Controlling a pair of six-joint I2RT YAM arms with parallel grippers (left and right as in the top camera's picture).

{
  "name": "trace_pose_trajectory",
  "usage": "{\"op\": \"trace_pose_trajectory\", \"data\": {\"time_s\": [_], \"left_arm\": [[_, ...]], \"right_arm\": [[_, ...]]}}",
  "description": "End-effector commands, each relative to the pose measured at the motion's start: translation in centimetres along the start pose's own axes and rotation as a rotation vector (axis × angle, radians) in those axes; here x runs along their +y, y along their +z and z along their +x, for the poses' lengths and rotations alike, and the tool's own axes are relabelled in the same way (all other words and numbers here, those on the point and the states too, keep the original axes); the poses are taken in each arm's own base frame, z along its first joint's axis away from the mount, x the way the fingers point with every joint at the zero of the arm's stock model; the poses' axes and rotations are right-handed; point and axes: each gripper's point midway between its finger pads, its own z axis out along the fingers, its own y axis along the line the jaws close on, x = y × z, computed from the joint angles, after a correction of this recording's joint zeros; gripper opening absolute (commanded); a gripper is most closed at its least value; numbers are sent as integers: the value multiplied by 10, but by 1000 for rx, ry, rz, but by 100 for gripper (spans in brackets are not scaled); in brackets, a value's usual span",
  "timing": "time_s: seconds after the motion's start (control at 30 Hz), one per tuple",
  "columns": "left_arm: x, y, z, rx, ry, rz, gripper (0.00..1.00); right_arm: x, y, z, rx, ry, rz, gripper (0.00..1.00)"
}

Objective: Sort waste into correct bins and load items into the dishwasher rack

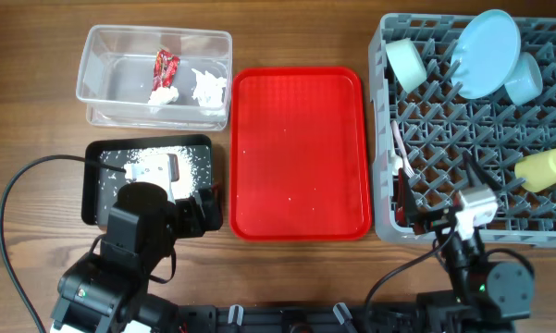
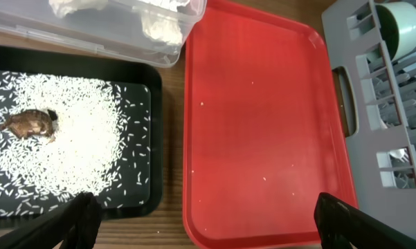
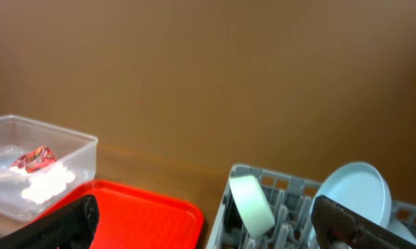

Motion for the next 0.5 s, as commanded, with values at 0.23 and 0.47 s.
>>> {"op": "trace_pose_trajectory", "data": {"time_s": [0.23,0.47], "left_arm": [[2,1,1,-3,-13,-10,100],[2,1,1,-3,-13,-10,100]], "right_arm": [[-4,7,61,-46,15,70,100],[-3,5,104,130,79,76,100]]}}
